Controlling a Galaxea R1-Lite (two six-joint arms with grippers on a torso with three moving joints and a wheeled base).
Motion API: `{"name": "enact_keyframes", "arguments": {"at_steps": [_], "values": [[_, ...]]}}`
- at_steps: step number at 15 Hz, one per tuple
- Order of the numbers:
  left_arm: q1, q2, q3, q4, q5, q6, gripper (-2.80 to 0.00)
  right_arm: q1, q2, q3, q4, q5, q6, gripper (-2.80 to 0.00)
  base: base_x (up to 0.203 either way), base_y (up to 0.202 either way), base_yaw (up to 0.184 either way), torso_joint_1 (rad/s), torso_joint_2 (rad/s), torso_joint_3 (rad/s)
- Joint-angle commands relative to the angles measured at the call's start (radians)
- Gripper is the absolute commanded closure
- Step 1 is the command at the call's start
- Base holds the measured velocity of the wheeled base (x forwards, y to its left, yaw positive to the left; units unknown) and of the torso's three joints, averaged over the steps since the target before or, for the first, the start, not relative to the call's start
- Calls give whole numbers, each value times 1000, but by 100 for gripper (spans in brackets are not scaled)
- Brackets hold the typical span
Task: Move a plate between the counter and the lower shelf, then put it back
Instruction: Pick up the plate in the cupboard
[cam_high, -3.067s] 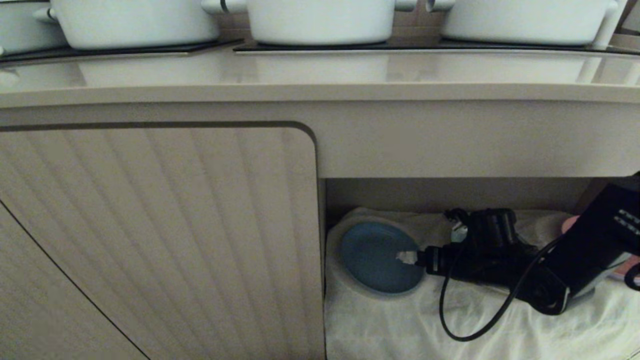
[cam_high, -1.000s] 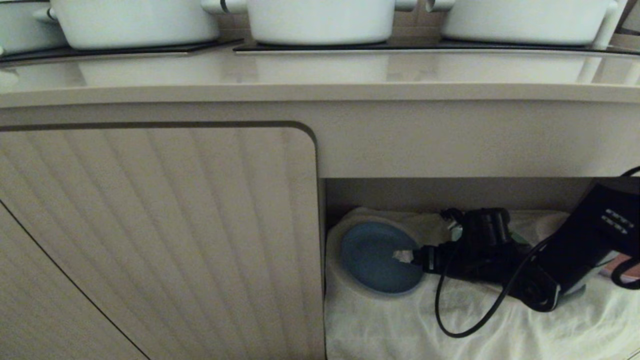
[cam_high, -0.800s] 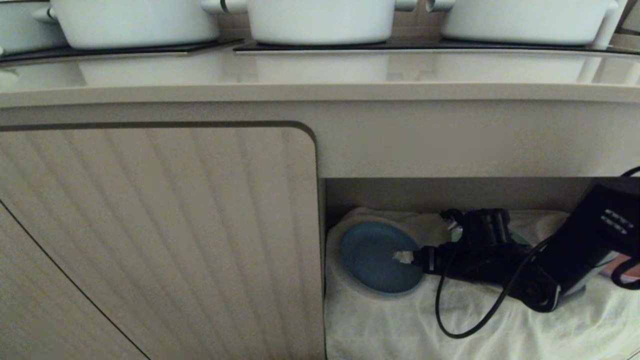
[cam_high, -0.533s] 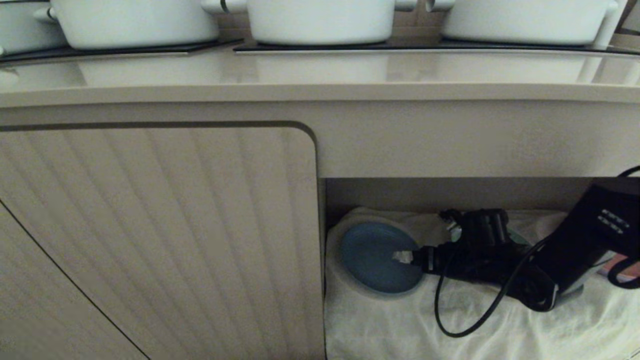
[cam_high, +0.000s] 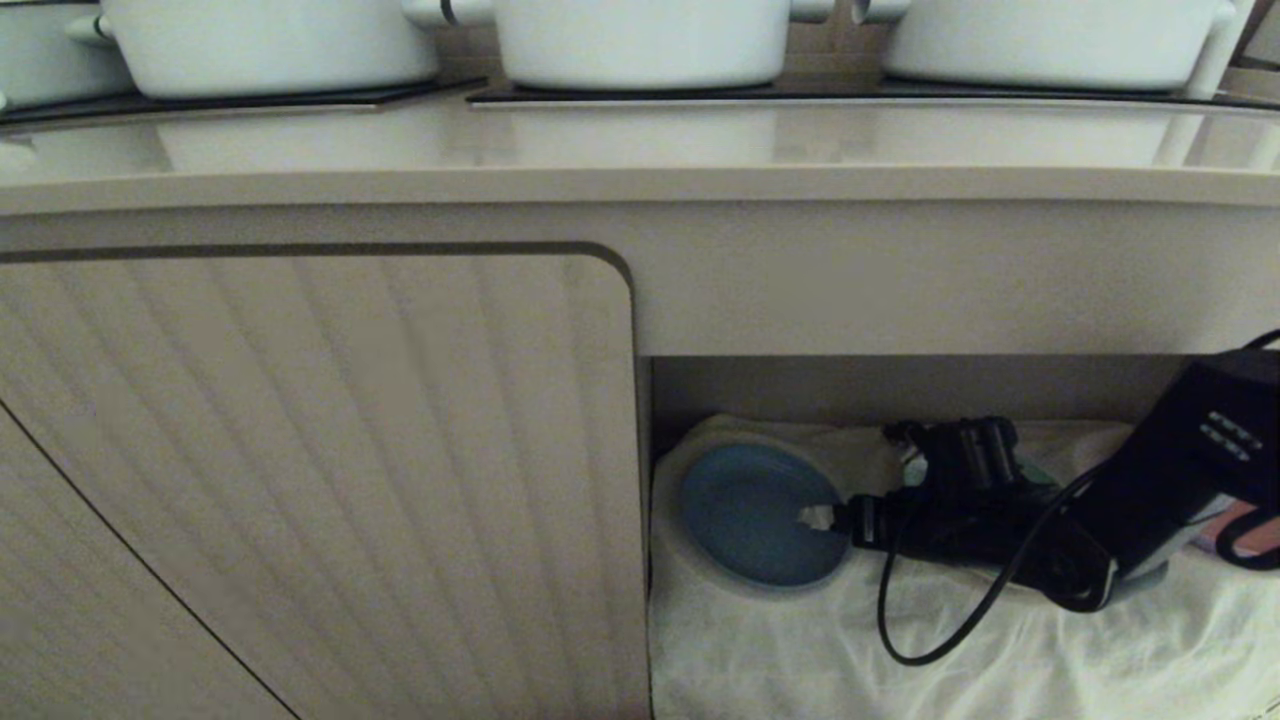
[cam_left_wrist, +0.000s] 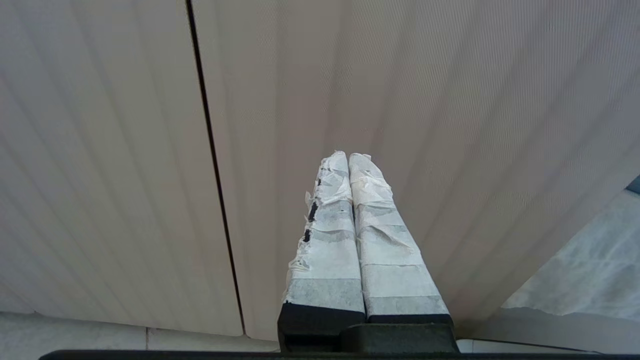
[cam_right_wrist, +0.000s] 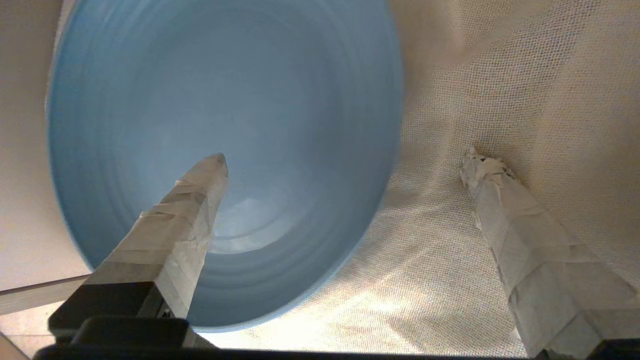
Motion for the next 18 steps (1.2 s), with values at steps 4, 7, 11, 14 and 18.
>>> {"name": "enact_keyframes", "arguments": {"at_steps": [4, 7, 11, 14, 18], "values": [[0, 0, 0, 0, 1, -1, 0, 6, 10, -19, -16, 6, -2, -280, 0, 0, 0, 0, 0, 0], [0, 0, 0, 0, 1, -1, 0, 10, 4, -19, -15, 7, -68, -280, 0, 0, 0, 0, 0, 0], [0, 0, 0, 0, 1, -1, 0, 14, -17, -21, -1, 12, -98, -280, 0, 0, 0, 0, 0, 0], [0, 0, 1, 0, 1, -1, 0, 21, -39, -27, 15, 13, -96, -280, 0, 0, 0, 0, 0, 0], [0, 0, 1, 0, 1, -1, 0, 26, -51, -33, 37, 15, -96, -280, 0, 0, 0, 0, 0, 0]]}}
